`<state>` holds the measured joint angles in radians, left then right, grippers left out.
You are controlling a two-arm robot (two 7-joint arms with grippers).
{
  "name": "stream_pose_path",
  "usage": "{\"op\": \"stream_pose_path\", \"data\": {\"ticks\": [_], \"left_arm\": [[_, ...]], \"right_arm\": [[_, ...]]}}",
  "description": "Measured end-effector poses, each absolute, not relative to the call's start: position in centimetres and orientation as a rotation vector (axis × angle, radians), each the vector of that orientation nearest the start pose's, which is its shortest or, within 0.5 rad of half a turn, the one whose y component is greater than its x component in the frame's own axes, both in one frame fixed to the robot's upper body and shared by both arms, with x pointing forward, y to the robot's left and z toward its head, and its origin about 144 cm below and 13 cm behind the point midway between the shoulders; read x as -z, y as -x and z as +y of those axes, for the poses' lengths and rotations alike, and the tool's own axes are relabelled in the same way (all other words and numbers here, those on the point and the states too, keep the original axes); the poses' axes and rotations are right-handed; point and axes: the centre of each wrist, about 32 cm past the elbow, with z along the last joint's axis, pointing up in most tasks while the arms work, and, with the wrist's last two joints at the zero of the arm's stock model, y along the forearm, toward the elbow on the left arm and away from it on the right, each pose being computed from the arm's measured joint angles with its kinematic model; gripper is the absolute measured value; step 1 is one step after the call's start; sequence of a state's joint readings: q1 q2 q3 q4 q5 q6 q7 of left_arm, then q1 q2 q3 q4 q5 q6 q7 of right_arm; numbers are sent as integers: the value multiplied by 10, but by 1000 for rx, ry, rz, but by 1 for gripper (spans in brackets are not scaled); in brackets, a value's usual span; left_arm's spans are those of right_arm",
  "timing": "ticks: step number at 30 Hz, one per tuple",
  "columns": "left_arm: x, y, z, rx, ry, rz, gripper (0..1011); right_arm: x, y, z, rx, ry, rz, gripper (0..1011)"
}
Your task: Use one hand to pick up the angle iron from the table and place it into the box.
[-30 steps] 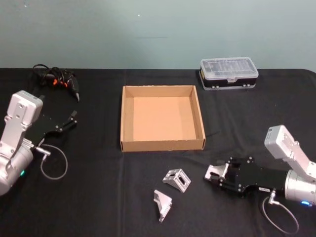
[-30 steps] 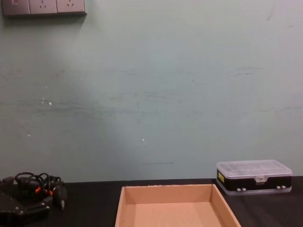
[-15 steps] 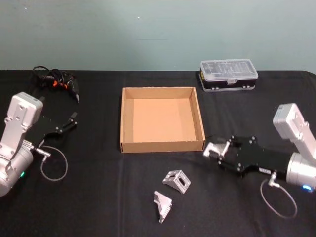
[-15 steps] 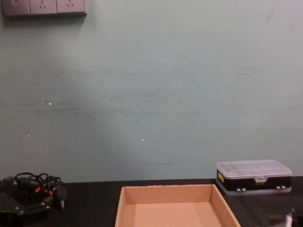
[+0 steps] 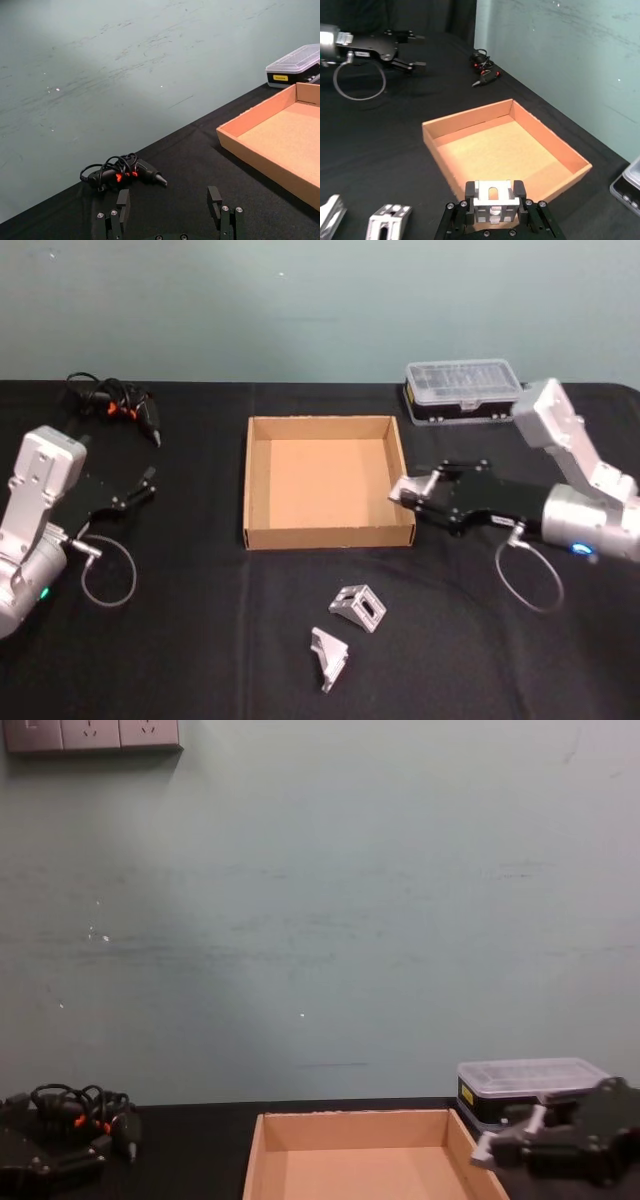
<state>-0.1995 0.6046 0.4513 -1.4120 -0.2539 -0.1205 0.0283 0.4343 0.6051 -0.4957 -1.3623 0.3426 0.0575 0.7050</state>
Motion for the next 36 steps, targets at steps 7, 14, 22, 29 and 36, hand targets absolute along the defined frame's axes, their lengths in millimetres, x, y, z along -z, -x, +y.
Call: {"op": "stream_pose_path", "data": {"ticks": [7, 14, 22, 29, 36], "left_arm": [[-1140, -489, 310, -1248, -304, -285, 1012], [-1140, -489, 310, -1248, -304, -285, 1011], [-1140, -489, 310, -1248, -304, -285, 1011], [-1140, -489, 310, -1248, -305, -285, 1011], [-1140, -489, 310, -1248, -305, -285, 1011]], "right_arm": [[-1212, -582, -290, 613, 390, -92, 451], [-1210, -612, -268, 640, 426, -52, 451], [-1205, -633, -246, 667, 449, -32, 451], [-1196, -645, -231, 680, 451, -25, 451], [-1187, -648, -223, 686, 455, 0, 451]]}}
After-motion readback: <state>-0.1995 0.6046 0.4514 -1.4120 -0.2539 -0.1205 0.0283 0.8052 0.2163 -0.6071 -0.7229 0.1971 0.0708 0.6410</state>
